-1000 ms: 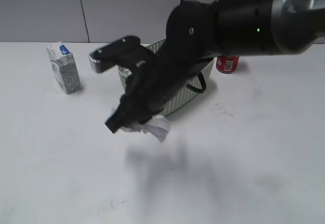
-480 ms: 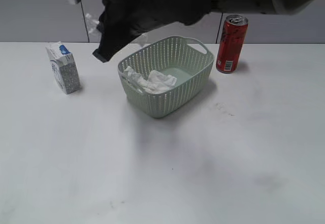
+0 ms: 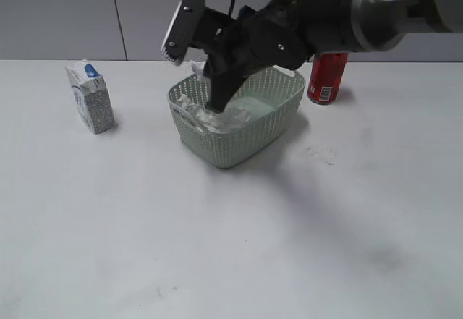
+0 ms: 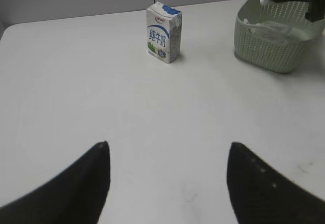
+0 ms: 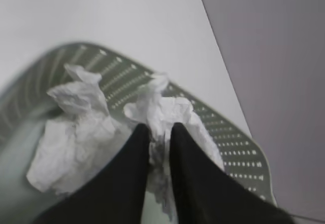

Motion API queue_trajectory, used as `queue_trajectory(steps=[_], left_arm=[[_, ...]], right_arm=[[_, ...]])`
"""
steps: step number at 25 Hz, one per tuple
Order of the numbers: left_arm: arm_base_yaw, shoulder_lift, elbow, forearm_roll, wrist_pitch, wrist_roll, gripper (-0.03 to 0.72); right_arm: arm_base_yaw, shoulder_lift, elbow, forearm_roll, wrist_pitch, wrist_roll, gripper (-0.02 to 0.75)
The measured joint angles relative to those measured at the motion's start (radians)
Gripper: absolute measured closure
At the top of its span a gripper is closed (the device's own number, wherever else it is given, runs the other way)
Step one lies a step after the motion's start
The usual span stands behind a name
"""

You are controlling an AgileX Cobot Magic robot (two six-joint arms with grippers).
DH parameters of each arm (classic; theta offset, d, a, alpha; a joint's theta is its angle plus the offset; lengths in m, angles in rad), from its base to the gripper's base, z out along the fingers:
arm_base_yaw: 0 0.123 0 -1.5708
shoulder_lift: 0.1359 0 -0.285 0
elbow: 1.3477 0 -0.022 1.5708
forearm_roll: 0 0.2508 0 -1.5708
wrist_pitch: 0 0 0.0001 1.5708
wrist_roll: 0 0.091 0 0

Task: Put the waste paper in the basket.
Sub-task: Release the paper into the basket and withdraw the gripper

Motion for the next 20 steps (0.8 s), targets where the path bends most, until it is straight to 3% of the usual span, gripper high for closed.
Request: queue_trajectory(steps=[2, 6, 7, 10, 20], left_arm=[[0.0, 0.0, 0.0, 0.0, 0.0, 0.0, 0.147], [0.0, 0.0, 0.0, 0.0, 0.0, 0.0, 0.147], [0.0, 0.0, 0.0, 0.0, 0.0, 0.0, 0.147], [0.0, 0.0, 0.0, 0.0, 0.0, 0.0, 0.147], [0.0, 0.0, 0.001, 0.0, 0.0, 0.0, 0.147]], right_arm=[[-0.033, 0.018, 0.0, -0.003, 0.009, 0.0, 0.542], [-0.051, 0.042, 0.0, -0.006, 0.023, 0.0, 0.195], [-0.051, 0.045, 0.0, -0.006, 0.023, 0.0, 0.14], [-0.051, 0.048, 0.0, -0.006, 0.005, 0.0, 0.105], [-0.051, -0.006, 0.0, -0.001, -0.009, 0.107, 0.105]])
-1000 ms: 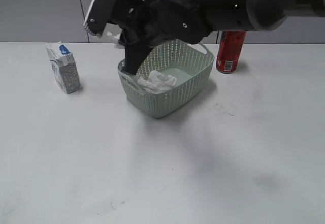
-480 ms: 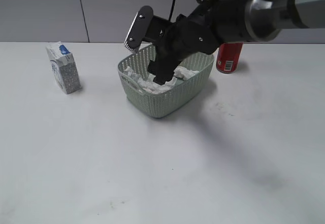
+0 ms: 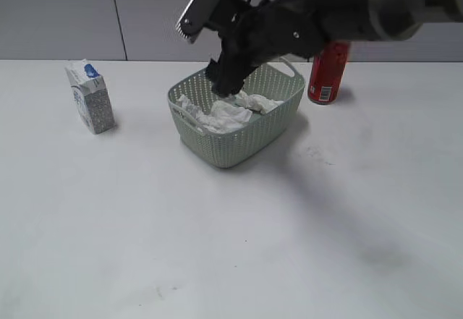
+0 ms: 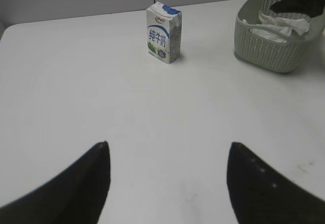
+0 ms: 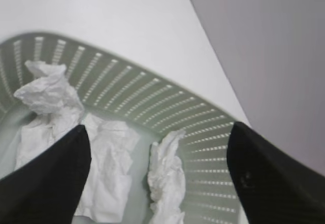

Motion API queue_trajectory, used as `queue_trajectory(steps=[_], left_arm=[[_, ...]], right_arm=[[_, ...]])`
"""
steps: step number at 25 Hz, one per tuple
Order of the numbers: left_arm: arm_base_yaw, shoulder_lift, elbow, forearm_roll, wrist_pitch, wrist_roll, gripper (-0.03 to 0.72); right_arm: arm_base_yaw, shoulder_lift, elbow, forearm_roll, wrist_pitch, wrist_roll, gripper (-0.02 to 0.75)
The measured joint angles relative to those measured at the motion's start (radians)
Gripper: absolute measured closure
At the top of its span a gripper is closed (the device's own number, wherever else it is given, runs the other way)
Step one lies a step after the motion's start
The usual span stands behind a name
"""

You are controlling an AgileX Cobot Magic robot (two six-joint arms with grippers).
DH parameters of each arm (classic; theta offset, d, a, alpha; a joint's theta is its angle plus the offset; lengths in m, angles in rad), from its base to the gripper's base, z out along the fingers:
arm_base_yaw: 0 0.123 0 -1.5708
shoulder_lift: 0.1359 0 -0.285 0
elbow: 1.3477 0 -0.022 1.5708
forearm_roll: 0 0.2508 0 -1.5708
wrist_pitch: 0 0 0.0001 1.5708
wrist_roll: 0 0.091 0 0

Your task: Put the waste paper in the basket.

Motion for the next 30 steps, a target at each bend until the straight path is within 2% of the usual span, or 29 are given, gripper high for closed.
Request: queue_trajectory(steps=[7, 11, 14, 17, 26, 30], left_arm=[[0.0, 0.0, 0.0, 0.0, 0.0, 0.0, 0.147], [0.0, 0.0, 0.001, 0.0, 0.0, 0.0, 0.147], [0.0, 0.0, 0.001, 0.0, 0.0, 0.0, 0.147], [0.0, 0.0, 0.001, 0.008, 0.0, 0.0, 0.147], [0.0, 0.0, 0.002, 0.021, 0.0, 0.0, 0.147], [0.009, 0.0, 0.002, 0.022, 0.0, 0.0, 0.147]], right_arm=[[-0.017, -0.161, -0.002, -0.01, 0.006, 0.031, 0.119], [-0.108, -0.217, -0.003, -0.013, 0.053, 0.209, 0.125], [-0.212, -0.242, -0.003, -0.013, 0.153, 0.42, 0.127], [-0.304, -0.265, -0.003, -0.012, 0.283, 0.505, 0.138], [-0.454, -0.309, -0.003, 0.001, 0.626, 0.529, 0.145], [-0.494, -0.309, -0.003, 0.13, 0.743, 0.469, 0.145]])
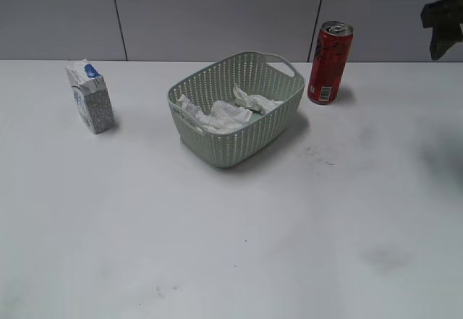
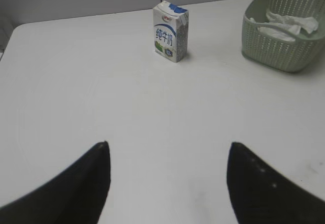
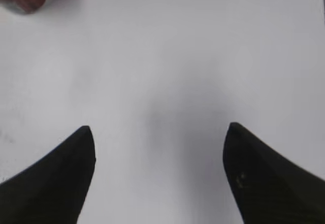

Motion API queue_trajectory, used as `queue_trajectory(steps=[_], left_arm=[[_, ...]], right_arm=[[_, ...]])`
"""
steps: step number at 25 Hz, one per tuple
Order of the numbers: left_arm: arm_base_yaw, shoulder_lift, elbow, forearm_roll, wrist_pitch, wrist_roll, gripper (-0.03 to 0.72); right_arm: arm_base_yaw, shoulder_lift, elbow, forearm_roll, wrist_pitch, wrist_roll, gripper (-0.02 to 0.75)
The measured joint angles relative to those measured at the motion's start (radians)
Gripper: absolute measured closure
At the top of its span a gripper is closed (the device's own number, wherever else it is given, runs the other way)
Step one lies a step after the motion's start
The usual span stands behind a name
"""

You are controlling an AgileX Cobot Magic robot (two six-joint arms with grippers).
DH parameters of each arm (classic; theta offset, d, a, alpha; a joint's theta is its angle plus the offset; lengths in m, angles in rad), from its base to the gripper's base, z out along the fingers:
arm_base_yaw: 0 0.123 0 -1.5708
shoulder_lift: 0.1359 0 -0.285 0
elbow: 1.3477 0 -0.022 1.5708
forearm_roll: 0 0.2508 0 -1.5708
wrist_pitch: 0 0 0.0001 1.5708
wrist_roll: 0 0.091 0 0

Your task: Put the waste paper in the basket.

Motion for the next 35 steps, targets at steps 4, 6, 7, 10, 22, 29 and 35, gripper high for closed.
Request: queue_trajectory(steps=[4, 6, 7, 10, 22, 29, 35], left_arm=[[0.078, 0.0, 0.0, 0.0, 0.0, 0.0, 0.148], [0.137, 0.0, 0.0, 0.0, 0.0, 0.0, 0.153], [0.171, 0.0, 0.0, 0.0, 0.0, 0.0, 0.156], [0.237, 0.0, 0.0, 0.0, 0.0, 0.0, 0.169], [0.16, 0.0, 0.0, 0.0, 0.0, 0.0, 0.231], [0.155, 0.0, 0.0, 0.0, 0.0, 0.0, 0.27], [0.155, 0.0, 0.001, 0.0, -0.001, 0.0, 0.284]], right_arm=[[-0.006, 0.0, 0.0, 0.101, 0.139, -0.138, 0.145], [-0.006, -0.005, 0.001, 0.148, 0.211, -0.159, 0.145], [-0.006, -0.014, 0.009, 0.174, 0.224, -0.165, 0.145], [-0.004, -0.078, 0.07, 0.287, 0.229, -0.195, 0.146], [0.003, -0.459, 0.589, 0.345, 0.049, -0.242, 0.147], [0.003, -0.702, 0.899, 0.328, -0.061, -0.242, 0.147], [0.003, -0.928, 1.055, 0.31, -0.074, -0.242, 0.148]])
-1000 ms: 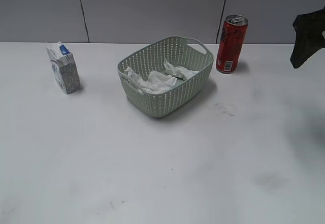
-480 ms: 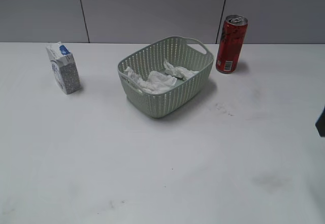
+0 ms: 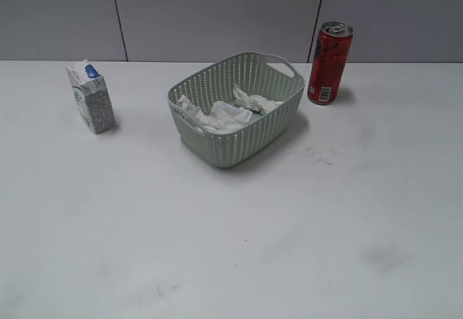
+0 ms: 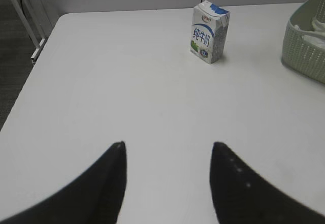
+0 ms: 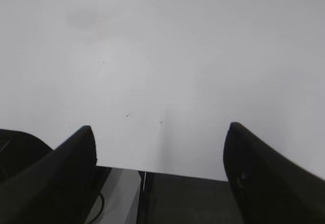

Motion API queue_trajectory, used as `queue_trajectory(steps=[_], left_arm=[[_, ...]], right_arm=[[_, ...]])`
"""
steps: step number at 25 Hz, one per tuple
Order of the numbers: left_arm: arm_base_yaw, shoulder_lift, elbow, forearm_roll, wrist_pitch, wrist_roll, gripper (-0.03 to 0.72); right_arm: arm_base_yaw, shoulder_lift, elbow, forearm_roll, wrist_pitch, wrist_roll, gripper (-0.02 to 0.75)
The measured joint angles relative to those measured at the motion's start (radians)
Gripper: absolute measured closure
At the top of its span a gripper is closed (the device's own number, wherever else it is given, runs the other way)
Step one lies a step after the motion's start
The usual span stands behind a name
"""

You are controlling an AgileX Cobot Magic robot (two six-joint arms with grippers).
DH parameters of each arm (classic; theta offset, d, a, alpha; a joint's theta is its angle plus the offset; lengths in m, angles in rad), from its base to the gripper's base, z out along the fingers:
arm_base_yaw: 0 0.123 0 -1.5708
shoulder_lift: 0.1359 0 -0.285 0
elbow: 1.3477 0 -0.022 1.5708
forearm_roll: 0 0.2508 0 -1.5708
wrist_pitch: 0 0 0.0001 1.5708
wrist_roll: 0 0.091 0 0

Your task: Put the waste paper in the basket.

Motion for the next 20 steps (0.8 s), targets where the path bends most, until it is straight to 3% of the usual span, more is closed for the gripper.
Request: queue_trajectory(steps=[9, 20], left_arm=[[0.0, 0.0, 0.0, 0.0, 0.0, 0.0, 0.284], [0.0, 0.0, 0.0, 0.0, 0.0, 0.0, 0.336]], right_arm=[[0.0, -0.372, 0.034, -0.018, 0.062, 0.0, 0.148], [0.0, -0.791, 0.036, -0.018, 0.066, 0.0, 0.148]])
